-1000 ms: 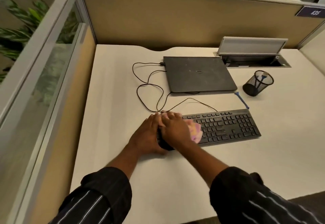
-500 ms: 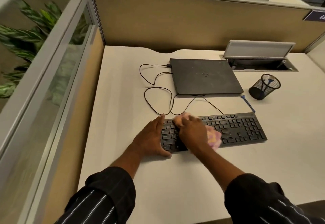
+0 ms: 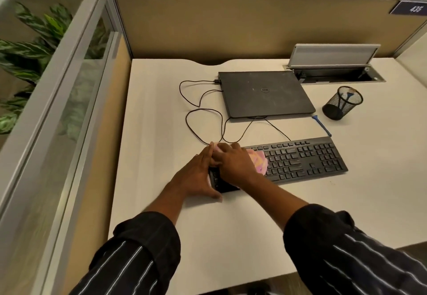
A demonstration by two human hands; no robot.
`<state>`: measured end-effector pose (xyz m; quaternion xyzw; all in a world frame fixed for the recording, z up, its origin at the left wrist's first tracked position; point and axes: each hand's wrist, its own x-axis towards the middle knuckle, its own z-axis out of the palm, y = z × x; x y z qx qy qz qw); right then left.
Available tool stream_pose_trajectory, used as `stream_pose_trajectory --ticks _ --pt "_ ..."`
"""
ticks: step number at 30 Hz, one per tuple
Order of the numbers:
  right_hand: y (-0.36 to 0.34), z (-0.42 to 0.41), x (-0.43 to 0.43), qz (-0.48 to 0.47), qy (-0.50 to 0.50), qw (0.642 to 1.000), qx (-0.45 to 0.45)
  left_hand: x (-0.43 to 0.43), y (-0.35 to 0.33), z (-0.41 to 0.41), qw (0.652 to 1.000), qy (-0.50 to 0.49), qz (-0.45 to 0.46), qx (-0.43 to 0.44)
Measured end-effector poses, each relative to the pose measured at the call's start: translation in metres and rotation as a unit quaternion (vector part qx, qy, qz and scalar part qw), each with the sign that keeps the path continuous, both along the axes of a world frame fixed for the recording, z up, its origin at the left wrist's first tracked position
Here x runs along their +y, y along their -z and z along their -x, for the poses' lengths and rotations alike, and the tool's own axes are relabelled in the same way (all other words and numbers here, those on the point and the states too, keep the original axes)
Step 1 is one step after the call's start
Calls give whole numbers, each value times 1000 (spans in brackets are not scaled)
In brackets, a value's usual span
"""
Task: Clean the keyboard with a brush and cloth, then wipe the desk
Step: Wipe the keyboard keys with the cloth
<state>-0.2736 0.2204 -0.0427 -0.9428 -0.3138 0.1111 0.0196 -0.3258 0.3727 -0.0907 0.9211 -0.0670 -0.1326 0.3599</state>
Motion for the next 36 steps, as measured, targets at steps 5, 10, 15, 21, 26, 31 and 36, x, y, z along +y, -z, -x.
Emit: stream_pose_trajectory --ticks 5,10,15,21,26,31,36 --pt "-11 -4 -25 52 -180 981 44 -1 -3 0 1000 -1 -8 19" --pt "-17 -26 -13 33 -167 985 -7 -2 -3 2 1000 -12 -17 13" --pt "-2 -2 -30 7 -209 978 1 -3 -5 3 999 -10 -40 5" --pt "-3 -8 -71 25 -251 968 -6 -6 -2 5 997 -12 -70 -3" --pt "4 -11 -46 -13 -90 995 -39 -6 0 5 997 -25 -71 4" --pt "18 15 -35 -54 -134 988 -47 -4 -4 3 998 -2 -67 7" --pt "8 -13 -99 7 -206 977 -56 -6 -5 4 997 -13 -79 7"
